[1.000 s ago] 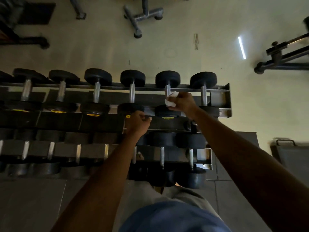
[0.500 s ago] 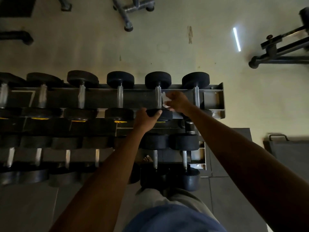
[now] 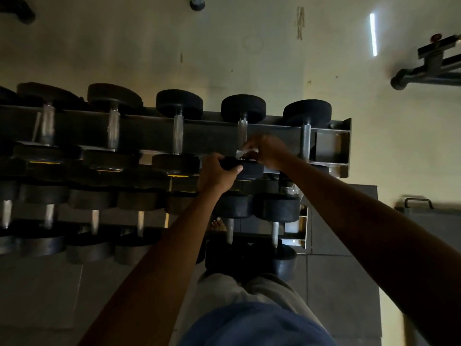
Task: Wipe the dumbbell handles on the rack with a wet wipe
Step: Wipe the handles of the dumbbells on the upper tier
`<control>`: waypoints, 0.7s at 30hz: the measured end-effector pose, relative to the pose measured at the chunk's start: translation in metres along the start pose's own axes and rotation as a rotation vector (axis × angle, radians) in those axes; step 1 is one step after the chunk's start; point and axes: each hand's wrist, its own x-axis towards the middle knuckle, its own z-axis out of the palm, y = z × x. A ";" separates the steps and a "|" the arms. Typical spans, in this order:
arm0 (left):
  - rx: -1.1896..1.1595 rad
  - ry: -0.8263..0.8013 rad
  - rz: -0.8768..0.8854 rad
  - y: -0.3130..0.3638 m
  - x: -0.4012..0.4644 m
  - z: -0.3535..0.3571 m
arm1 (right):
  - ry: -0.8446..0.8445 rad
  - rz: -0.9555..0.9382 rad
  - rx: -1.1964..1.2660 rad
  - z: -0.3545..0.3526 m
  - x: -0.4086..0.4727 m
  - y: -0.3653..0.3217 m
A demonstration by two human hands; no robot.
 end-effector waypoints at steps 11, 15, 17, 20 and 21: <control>-0.055 -0.008 -0.025 -0.002 -0.004 0.002 | -0.108 0.053 0.265 -0.005 0.017 -0.026; -0.065 -0.005 -0.024 -0.001 -0.005 0.001 | -0.084 -0.021 0.097 -0.005 0.016 -0.016; -0.076 -0.006 -0.038 0.000 -0.005 0.001 | -0.066 -0.071 -0.042 -0.005 0.017 -0.010; -0.091 0.005 -0.046 0.001 -0.007 0.000 | -0.040 -0.135 -0.237 -0.006 0.021 -0.006; -0.092 0.006 -0.047 0.001 -0.007 0.000 | -0.033 -0.157 -0.335 -0.006 0.024 -0.008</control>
